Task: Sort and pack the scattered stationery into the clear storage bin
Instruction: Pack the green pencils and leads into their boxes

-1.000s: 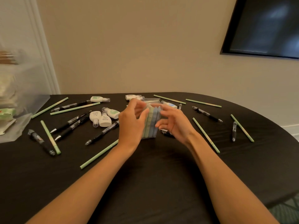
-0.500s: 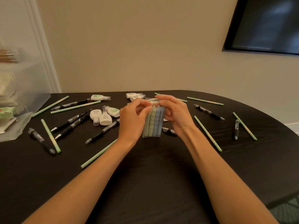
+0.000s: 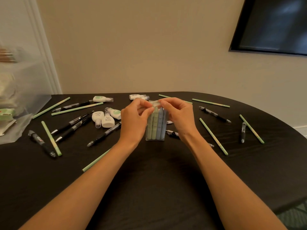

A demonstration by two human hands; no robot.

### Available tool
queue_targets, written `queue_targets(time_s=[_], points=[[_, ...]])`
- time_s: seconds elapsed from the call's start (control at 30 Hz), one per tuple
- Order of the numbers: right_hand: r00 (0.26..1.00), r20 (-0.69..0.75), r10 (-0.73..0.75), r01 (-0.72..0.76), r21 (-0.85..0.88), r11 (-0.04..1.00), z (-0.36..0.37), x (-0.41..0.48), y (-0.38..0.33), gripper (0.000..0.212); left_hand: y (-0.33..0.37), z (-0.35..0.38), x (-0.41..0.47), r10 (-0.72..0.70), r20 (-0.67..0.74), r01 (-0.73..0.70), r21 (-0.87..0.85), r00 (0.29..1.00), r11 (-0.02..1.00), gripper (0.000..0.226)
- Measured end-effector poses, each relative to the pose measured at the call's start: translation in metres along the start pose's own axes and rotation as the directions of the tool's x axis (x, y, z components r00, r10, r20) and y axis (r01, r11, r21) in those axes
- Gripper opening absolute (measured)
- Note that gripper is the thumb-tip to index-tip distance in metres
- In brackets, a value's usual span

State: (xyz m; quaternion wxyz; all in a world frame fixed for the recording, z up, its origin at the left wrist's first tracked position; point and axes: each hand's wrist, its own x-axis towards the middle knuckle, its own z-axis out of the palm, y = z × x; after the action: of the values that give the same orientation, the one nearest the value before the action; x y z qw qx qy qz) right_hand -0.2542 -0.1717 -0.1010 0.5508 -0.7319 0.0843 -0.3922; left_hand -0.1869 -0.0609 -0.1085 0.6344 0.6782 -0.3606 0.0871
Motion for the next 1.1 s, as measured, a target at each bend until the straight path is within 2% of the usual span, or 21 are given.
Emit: queue_targets(time_s=[0.17,0.27,0.33,0.43,0.63,0.77,0.87,0.97,1.1], points=[[0.991,-0.001,-0.134,0.132,-0.191,0.973,-0.001,0.001,0.005,0.015,0.001,-0.002,0.0,0.047,0.0,-0.047,0.017,0.999,0.999,0.013],[0.975,0.01,-0.222,0.214,-0.318,0.924,-0.002,0.0,0.006,0.011,0.0,-0.003,0.002,0.084,0.011,-0.085,0.061,0.996,0.995,0.024],[0.967,0.031,-0.254,0.248,-0.368,0.896,-0.002,-0.002,0.005,0.01,-0.002,-0.004,0.003,0.115,0.022,-0.117,0.117,0.993,0.986,0.02],[0.964,0.061,-0.258,0.261,-0.389,0.883,-0.005,-0.004,0.006,0.015,-0.004,-0.005,0.004,0.126,0.024,-0.129,0.148,0.992,0.981,0.004],[0.978,0.108,-0.181,0.209,-0.394,0.895,-0.005,-0.007,0.008,0.012,-0.008,-0.004,0.006,0.109,0.038,-0.112,0.103,0.993,0.988,0.003],[0.996,-0.074,-0.059,0.041,-0.229,0.973,-0.001,0.0,0.001,0.023,-0.01,-0.004,0.01,-0.011,0.014,0.01,0.035,1.0,0.999,0.019],[0.982,-0.179,0.067,-0.083,-0.084,0.993,0.002,0.014,-0.003,0.02,-0.013,-0.007,0.023,-0.164,0.018,0.164,0.016,0.986,0.986,0.019],[0.939,-0.267,0.217,-0.186,0.138,0.973,0.013,0.04,-0.013,0.019,-0.011,-0.016,0.043,-0.267,0.037,0.267,-0.006,0.963,0.964,0.013],[0.86,-0.331,0.389,-0.272,0.346,0.898,0.04,0.084,-0.029,0.02,-0.005,-0.034,0.067,-0.351,0.037,0.351,-0.209,0.936,0.913,0.018]])
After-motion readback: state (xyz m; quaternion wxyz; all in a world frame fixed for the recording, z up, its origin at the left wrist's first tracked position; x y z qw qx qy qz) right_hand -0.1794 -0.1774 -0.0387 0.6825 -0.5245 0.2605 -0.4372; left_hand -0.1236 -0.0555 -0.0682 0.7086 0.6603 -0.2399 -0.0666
